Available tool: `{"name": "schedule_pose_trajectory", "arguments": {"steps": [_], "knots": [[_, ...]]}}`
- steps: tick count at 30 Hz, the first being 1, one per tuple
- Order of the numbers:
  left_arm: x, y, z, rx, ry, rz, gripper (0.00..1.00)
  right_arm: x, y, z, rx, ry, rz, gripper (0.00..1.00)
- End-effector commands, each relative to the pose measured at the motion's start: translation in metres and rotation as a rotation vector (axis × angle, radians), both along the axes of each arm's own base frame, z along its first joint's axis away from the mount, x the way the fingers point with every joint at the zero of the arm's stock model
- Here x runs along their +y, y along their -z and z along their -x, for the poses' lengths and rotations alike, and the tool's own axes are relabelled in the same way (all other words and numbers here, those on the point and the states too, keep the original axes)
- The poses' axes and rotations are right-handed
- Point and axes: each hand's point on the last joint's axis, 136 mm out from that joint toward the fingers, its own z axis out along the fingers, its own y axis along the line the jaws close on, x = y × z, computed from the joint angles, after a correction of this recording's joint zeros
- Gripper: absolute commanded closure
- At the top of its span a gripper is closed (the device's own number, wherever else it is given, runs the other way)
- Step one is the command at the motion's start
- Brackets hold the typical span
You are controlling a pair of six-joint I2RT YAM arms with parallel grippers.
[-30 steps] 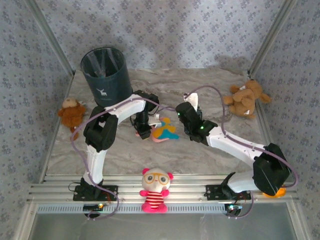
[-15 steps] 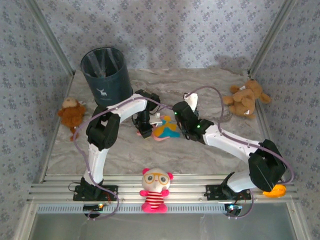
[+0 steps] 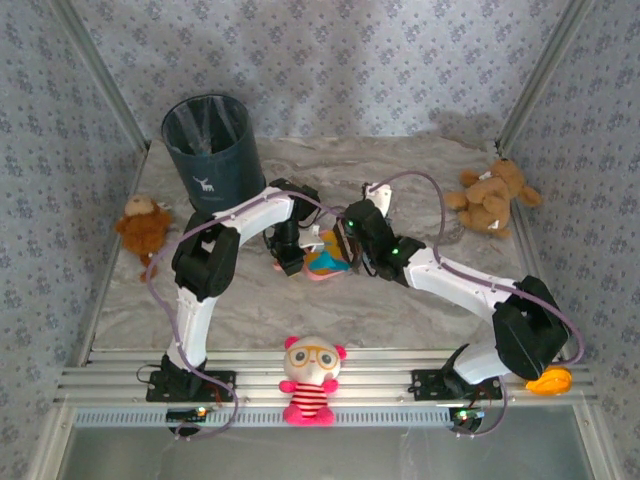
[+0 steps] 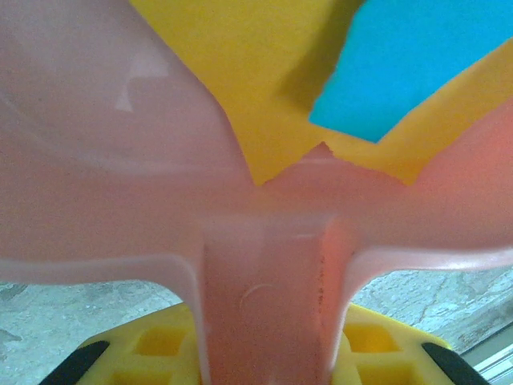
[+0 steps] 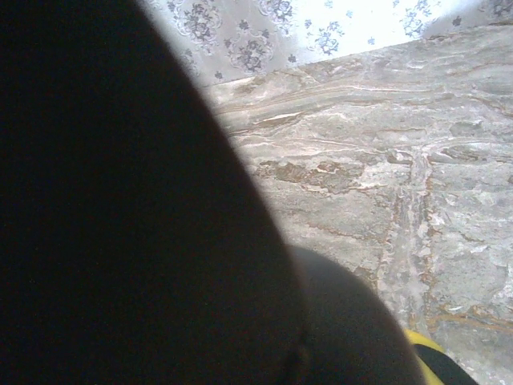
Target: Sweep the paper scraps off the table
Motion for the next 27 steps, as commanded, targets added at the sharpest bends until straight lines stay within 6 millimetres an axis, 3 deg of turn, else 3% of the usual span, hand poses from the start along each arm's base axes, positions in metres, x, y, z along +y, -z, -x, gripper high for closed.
{"name": "schedule_pose_trajectory", "arguments": {"steps": [1,16,22,27], "knots": [[0.0,0.006,0.008,0.033,0.021,-0.018,1.0,0.02,-0.012,0.003,-0.026,-0.093,-0.044,1.0],[0.001,-0.006,0.01,0.006,0.04,0.013,1.0,-0.014,-0.037,-0.012,-0.122,-0.053,0.061,1.0],[-0.003,-0.009,0.006,-0.018,0.04,0.034,1.0,-0.015,-0.041,-0.023,-0.152,-0.101,0.066,1.0],[-0.007,-0.011,0.005,-0.027,0.043,0.052,1.0,-0.013,-0.031,-0.033,-0.14,-0.12,0.127,1.0]]}}
